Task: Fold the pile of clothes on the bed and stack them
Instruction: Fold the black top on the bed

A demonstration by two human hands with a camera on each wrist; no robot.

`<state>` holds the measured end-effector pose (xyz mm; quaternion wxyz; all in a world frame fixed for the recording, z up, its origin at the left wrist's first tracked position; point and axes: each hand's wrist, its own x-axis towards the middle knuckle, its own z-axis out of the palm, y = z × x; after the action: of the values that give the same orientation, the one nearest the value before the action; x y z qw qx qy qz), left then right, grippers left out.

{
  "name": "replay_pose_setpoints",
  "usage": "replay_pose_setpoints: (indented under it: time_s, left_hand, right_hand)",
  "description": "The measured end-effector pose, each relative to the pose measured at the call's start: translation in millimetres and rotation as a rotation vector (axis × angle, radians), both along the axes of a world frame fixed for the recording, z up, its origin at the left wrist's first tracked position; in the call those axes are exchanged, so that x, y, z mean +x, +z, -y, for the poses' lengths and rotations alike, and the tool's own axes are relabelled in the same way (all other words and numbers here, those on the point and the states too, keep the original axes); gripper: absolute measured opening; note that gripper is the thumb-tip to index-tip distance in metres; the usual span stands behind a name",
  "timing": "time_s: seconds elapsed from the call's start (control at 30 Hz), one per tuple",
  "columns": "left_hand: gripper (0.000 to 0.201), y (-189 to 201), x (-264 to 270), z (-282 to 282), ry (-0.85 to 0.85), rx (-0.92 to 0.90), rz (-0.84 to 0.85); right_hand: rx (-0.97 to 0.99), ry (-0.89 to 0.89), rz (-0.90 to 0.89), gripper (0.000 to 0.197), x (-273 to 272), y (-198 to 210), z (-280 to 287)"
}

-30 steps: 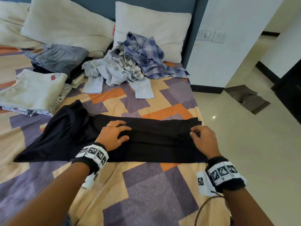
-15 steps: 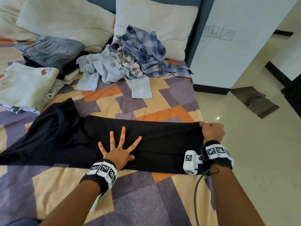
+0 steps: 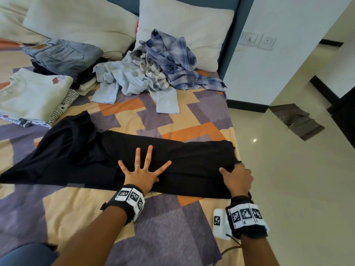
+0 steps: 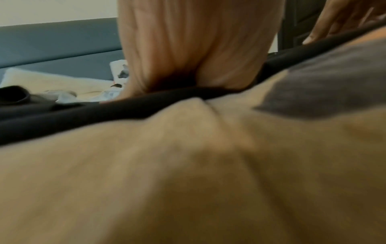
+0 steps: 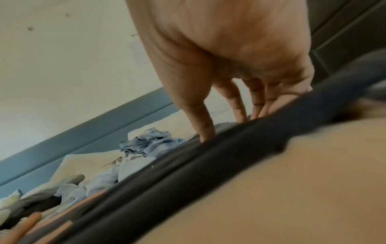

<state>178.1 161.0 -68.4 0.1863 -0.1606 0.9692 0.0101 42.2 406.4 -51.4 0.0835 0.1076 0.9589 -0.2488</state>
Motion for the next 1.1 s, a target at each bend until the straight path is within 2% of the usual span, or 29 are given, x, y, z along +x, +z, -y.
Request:
replay_pose_setpoints:
  time_s: [0.1, 0.2, 0.3, 0.4, 0.5, 0.63, 0.7, 0.83, 0.9, 1.0, 1.1]
  left_hand:
    - [0.088, -1, 2, -12, -0.085, -0.122, -0.067]
    - [0.089, 1, 3, -17, -0.107, -0.142, -0.094]
    - [0.086, 2, 3, -17, -0.132, -0.118, -0.098]
    - [0.085, -1, 3, -14, -0.168, -0.055, -0.093]
    - [0.085, -1, 3, -15, -0.165, 0.001, -0.063]
    - [0.084, 8, 0, -15, -0.120, 0.123, -0.040]
    - [0.075, 16, -4, -12, -0.114, 0.149, -0.055]
    - [0.046, 28, -17, -17, -0.077, 0.126, -0.089]
    - [0.036, 29, -21, -24, -0.096, 0.052, -0.119]
    - [0.025, 28, -24, -28, -0.129, -0.031, -0.217]
    - [0.016, 29, -22, -27, -0.089, 0.071, -0.405]
  right_hand:
    - [-0.013, -0.087, 0.040, 0.060, 8, 4, 1]
    - [-0.076, -0.106, -0.012, 0.028, 5, 15, 3]
    - [-0.223, -0.183, -0.175, 0.016, 10, 24, -4]
    - [-0.328, -0.204, -0.319, 0.012, 21, 23, -13]
    - [-0.316, -0.177, -0.214, 0.014, 25, 10, -18]
    - [-0.383, -0.173, -0.068, 0.038, 16, 7, -22]
    - [-0.342, -0.155, -0.003, 0.044, 12, 4, -22]
    - [-0.558, -0.275, -0.039, 0.019, 5, 1, -29]
    - [-0.629, -0.328, -0.066, 0.017, 7, 0, -34]
    - [-0.595, -0.312, -0.094, 0.019, 12, -4, -35]
    - [-0.542, -0.271, -0.114, 0.021, 13, -1, -38]
